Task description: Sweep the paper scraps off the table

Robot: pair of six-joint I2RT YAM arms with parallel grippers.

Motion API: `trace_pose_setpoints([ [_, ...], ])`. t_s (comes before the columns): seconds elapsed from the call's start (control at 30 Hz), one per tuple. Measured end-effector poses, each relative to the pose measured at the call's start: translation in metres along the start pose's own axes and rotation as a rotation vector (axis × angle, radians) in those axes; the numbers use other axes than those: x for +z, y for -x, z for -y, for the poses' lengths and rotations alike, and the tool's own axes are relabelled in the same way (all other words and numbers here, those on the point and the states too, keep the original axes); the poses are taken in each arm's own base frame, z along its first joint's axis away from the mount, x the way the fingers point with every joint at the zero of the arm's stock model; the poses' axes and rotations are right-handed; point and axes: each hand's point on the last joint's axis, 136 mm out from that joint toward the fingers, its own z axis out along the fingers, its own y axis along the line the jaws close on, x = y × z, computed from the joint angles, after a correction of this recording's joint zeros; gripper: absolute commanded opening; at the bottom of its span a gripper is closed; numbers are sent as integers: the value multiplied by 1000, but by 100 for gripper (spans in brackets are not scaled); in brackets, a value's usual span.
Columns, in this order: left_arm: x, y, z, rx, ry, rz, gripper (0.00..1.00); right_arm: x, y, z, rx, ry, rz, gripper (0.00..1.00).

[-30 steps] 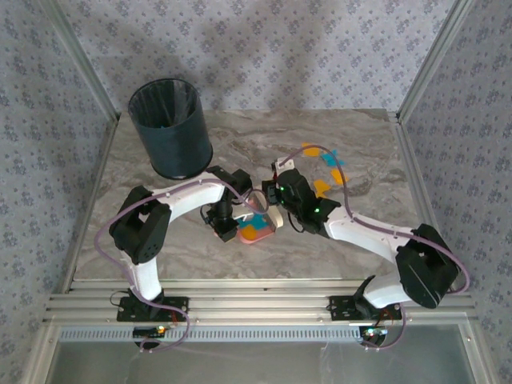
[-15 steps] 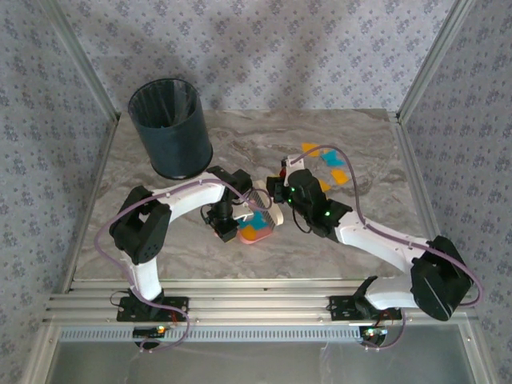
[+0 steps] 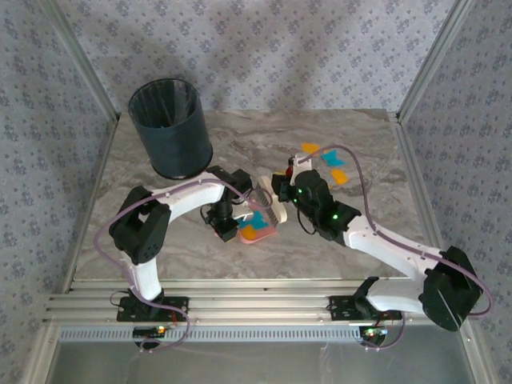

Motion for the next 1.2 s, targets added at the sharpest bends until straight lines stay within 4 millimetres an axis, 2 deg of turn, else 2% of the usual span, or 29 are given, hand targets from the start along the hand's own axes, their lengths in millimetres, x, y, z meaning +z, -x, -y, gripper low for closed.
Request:
trace_pose_setpoints([
  [0.43,-22,7,-5,-13,16,101,0,-23,-1,54,42,-123,16,0],
  [0.63,-31,12,-7,-17,17,157,0,-33,-7,77,63,-179,6,0],
  [1.0,-65,21,-12,-34,33,318,0,-39,-11,93,77,-214,5,0],
  [1.2,-69,21,-13,-57,6,340,0,-39,-12,91,79,-199,-3,0],
])
